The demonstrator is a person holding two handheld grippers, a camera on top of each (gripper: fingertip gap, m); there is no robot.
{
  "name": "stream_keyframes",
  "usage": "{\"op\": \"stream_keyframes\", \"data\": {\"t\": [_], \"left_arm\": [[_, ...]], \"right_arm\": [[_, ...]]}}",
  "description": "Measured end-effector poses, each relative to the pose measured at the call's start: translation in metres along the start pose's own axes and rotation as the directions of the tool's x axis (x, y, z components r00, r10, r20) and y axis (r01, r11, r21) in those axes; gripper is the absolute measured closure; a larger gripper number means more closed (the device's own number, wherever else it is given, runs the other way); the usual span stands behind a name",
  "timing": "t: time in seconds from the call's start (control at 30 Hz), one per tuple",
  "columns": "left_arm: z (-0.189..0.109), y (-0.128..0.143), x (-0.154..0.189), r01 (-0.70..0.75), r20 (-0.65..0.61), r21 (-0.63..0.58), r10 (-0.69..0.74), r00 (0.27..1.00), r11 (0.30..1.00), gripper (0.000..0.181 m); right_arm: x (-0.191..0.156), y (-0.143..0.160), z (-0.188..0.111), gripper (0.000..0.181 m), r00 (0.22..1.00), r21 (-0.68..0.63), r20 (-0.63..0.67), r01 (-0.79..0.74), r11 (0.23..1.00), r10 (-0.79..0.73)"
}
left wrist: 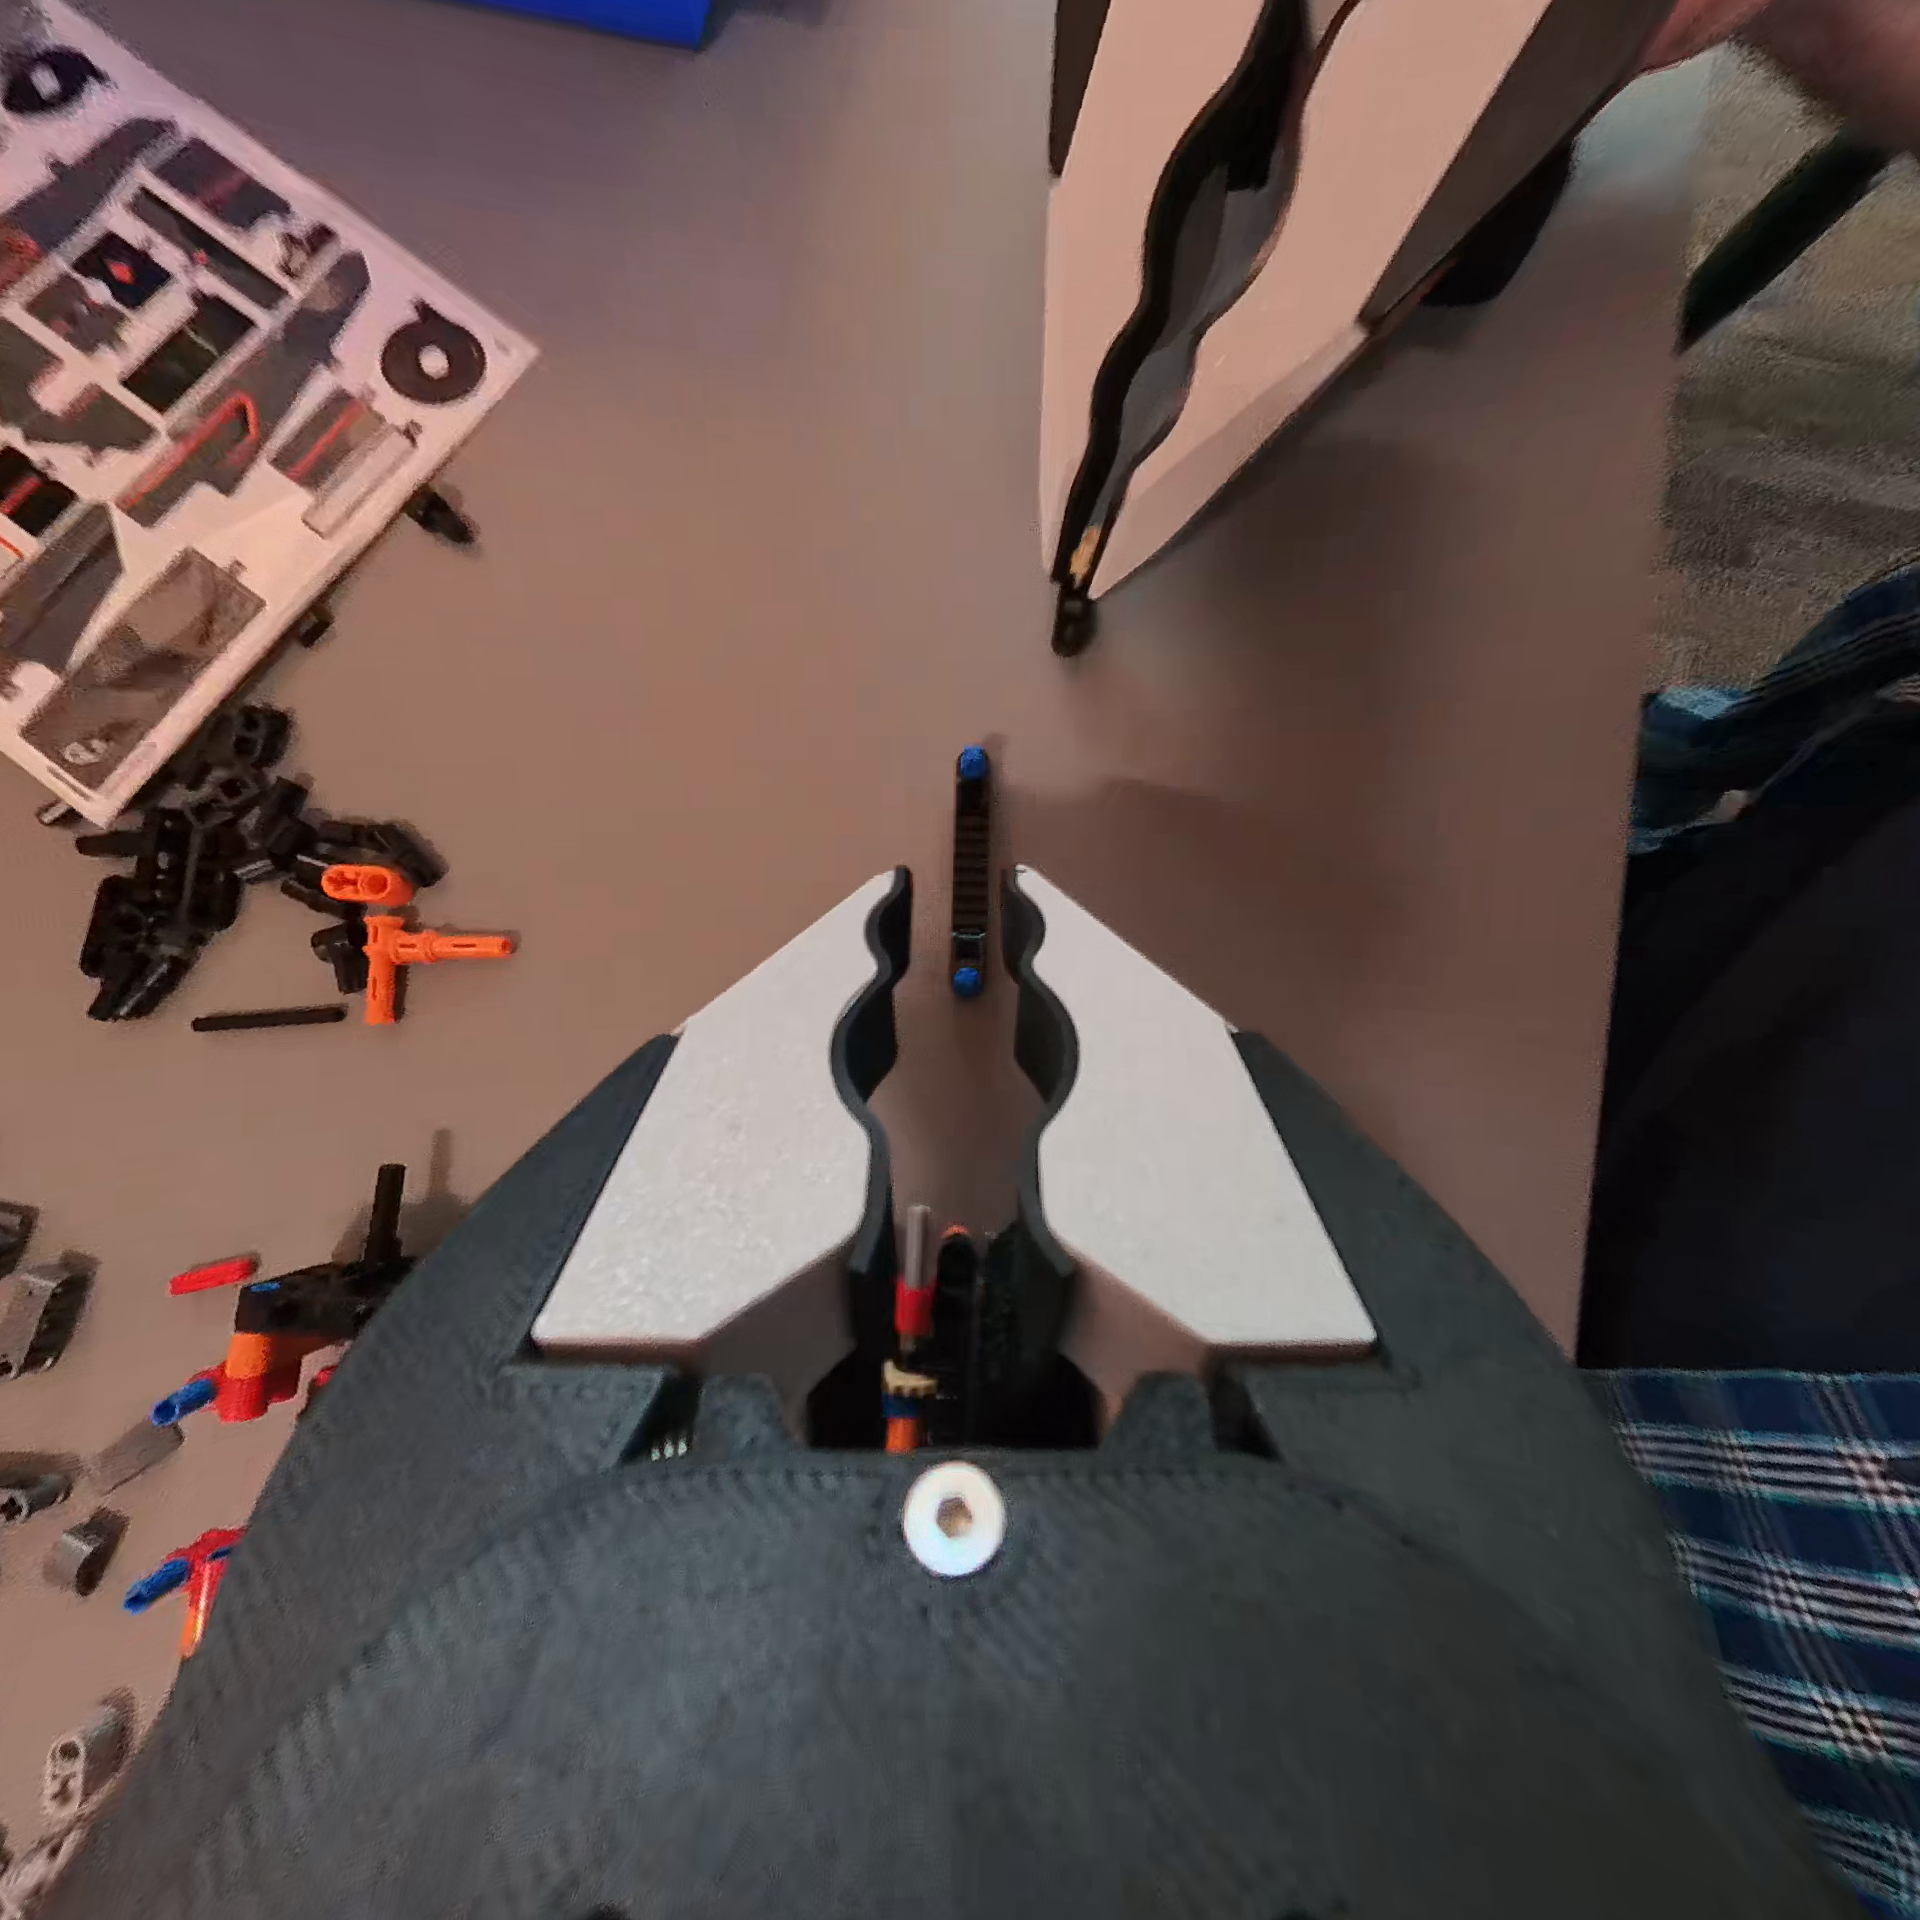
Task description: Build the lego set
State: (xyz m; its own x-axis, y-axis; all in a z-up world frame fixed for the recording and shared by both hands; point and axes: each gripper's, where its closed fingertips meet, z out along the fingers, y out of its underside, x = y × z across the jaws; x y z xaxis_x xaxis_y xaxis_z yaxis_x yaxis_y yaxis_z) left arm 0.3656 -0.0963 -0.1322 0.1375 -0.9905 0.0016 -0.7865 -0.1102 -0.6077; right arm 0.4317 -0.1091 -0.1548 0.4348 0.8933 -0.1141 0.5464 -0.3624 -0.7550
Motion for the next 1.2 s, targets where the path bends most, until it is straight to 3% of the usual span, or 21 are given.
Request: {"op": "stream_keyframes", "data": {"t": [0.03, 0.2, 0.5, 1.2], "left_arm": [[0.005, 0.004, -0.001, 0.01, -0.004, -0.038, -0.01, 1.0, 0.999, 0.163], [0.023, 0.018, 0.006, 0.067, -0.046, -0.14, -0.074, 0.996, 0.988, 0.159], [0.03, 0.012, 0.011, 0.112, -0.002, -0.111, -0.113, 0.994, 0.988, 0.172], [0.024, 0.005, 0.008, 0.167, 0.007, -0.067, -0.167, 0.986, 0.984, 0.17]], "right_arm": [[0.0, -0.004, 0.0, 0.178, 1.0, 0.018, -0.002, -0.004, 1.0, 0.004], [-0.003, -0.016, -0.001, 0.179, 0.999, 0.042, -0.028, -0.026, 0.999, 0.027], [-0.005, -0.03, 0.01, 0.179, 0.998, 0.017, -0.058, 0.007, 1.0, -0.006], [-0.005, -0.028, 0.015, 0.179, 0.995, -0.111, -0.094, -0.026, 0.993, 0.016]]}}
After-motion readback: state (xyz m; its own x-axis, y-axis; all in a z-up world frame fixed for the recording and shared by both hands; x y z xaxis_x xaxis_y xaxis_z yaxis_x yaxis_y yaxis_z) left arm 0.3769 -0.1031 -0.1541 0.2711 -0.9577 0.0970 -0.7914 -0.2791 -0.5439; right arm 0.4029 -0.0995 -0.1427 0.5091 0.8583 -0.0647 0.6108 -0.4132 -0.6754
